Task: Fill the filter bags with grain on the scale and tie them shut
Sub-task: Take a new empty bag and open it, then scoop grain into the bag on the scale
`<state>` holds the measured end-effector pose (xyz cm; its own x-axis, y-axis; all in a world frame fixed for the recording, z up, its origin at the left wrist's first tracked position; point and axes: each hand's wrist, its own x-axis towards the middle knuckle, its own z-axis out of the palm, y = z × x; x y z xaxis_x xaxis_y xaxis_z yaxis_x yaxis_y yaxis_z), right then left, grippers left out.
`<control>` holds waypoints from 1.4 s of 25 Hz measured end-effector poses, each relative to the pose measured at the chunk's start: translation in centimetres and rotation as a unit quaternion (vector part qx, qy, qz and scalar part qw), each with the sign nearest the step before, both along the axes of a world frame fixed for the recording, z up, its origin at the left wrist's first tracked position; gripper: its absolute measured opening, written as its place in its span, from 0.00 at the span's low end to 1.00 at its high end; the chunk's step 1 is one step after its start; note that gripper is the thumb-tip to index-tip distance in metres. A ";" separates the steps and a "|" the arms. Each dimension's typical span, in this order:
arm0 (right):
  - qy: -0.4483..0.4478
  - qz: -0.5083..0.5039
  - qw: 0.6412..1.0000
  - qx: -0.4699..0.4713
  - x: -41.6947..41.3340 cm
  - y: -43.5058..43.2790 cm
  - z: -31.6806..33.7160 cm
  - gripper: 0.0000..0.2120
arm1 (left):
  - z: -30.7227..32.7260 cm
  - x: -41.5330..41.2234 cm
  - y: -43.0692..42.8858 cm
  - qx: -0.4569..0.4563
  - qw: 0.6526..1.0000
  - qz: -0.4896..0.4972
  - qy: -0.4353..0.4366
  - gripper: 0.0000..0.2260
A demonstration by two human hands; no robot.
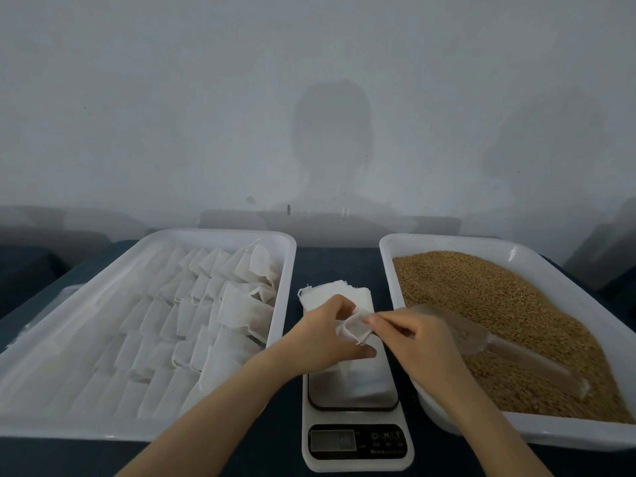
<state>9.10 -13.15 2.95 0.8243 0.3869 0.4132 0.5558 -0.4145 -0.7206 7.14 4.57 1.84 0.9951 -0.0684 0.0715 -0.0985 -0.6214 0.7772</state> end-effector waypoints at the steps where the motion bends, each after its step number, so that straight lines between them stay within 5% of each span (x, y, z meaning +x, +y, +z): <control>1: 0.011 -0.005 1.000 0.018 -0.1 0.1 0.1 0.07 | -0.1 0.0 0.1 0.000 1.000 0.005 0.009 0.25; 6: 0.035 -0.118 0.986 0.112 0.6 -2.6 1.2 0.11 | 0.0 0.0 -0.1 -0.009 0.999 -0.003 0.036 0.26; 9: -0.017 -0.206 0.974 -0.093 2.3 -8.4 1.6 0.11 | 0.0 -0.1 -0.1 -0.001 0.999 -0.016 0.039 0.25; 12: 0.031 -0.219 0.912 -0.345 4.0 -13.2 1.0 0.17 | -0.1 0.0 -0.1 0.027 0.999 -0.027 0.033 0.25; 15: 0.041 -0.215 0.844 -0.489 5.2 -14.9 0.0 0.19 | -0.1 -0.2 -0.2 0.026 0.998 -0.041 0.030 0.26; 22: 0.017 -0.232 0.898 -0.373 5.3 -15.9 0.0 0.05 | 0.0 -0.2 0.0 0.015 0.999 -0.042 0.020 0.28; 28: -0.260 -0.320 0.756 -0.509 8.0 -23.1 1.7 0.28 | 0.1 0.0 0.0 -0.001 0.998 -0.054 0.017 0.26; 32: -0.267 -0.243 0.702 -0.614 10.6 -27.3 3.0 0.33 | -0.1 0.0 0.0 -0.003 0.998 -0.056 0.019 0.27; 35: -0.265 -0.192 0.707 -0.627 9.8 -27.0 3.3 0.37 | -0.2 0.2 0.1 -0.005 0.998 -0.054 0.027 0.28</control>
<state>18.88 -40.20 6.20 0.8264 0.5125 0.2333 0.2826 -0.7359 0.6153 7.29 4.69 1.59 0.9844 -0.1748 0.0182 -0.1215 -0.6021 0.7891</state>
